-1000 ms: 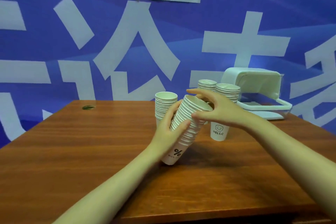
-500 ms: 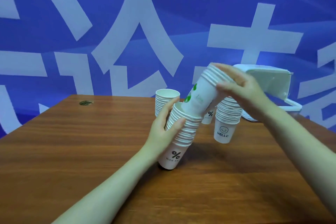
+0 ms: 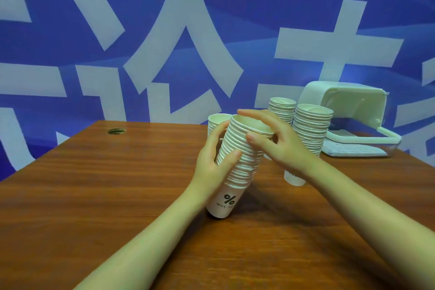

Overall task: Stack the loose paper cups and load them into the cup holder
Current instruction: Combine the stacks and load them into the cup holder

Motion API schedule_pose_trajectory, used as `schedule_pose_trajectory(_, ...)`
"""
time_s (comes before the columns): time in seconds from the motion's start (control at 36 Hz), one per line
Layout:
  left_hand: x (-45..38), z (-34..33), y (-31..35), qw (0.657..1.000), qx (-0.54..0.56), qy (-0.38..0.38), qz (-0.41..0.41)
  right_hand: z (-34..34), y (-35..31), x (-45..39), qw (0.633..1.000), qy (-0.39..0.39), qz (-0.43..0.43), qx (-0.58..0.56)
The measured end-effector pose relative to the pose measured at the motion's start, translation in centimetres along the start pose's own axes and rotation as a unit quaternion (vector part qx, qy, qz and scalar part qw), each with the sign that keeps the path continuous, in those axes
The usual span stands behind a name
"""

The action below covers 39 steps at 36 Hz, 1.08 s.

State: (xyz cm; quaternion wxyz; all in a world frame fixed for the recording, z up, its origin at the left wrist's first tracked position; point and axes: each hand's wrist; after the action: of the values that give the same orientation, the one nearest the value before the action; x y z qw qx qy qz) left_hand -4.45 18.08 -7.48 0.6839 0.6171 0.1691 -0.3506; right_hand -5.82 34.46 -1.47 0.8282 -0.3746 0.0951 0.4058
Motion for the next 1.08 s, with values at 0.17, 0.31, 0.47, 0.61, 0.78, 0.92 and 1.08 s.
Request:
schedule_pose_trajectory(0.17, 0.1, 0.5, -0.2, 1.000, -0.009, 0.012, -0.007, 2.0, -1.0, -1.4, 0.975, 0.180, 0.030, -0.126)
schedule_pose_trajectory(0.31, -0.1, 2.0, -0.2, 0.997, 0.006, 0.070, -0.013, 5.4, -1.0, -1.7, 0.939, 0.278, 0.023, -0.201)
schedule_pose_trajectory(0.47, -0.2, 5.6, 0.0, 0.983, -0.012, 0.179, -0.031, 1.3, 1.9, 2.2, 0.972, 0.176, -0.083, -0.130)
schedule_pose_trajectory(0.61, 0.4, 7.2, -1.1, 0.971, -0.093, 0.220, -0.017, -4.9, 3.5, 5.9, 0.989, -0.028, -0.136, -0.057)
schedule_pose_trajectory(0.78, 0.8, 8.1, -2.9, 0.963, -0.120, 0.239, 0.035, -5.3, 3.0, 5.0, 0.990, -0.052, -0.127, -0.030)
schedule_pose_trajectory(0.92, 0.7, 8.3, -3.4, 0.966, -0.115, 0.226, 0.042, -4.3, 3.1, 4.9, 0.994, -0.026, -0.100, 0.026)
schedule_pose_trajectory(1.08, 0.6, 8.4, -3.3, 0.971, -0.092, 0.213, 0.051, -0.8, 1.9, -1.9, 0.992, 0.074, -0.101, -0.013)
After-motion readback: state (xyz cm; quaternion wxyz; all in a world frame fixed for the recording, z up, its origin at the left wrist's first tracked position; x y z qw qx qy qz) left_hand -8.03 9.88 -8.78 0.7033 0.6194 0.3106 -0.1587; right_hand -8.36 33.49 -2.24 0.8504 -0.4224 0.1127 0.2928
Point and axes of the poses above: each hand's wrist, its own x-axis away from the middle knuckle, its own z-axis out of the back of the hand, y = z × x, and after that the axes turned 13 degrees about -y, right-handed
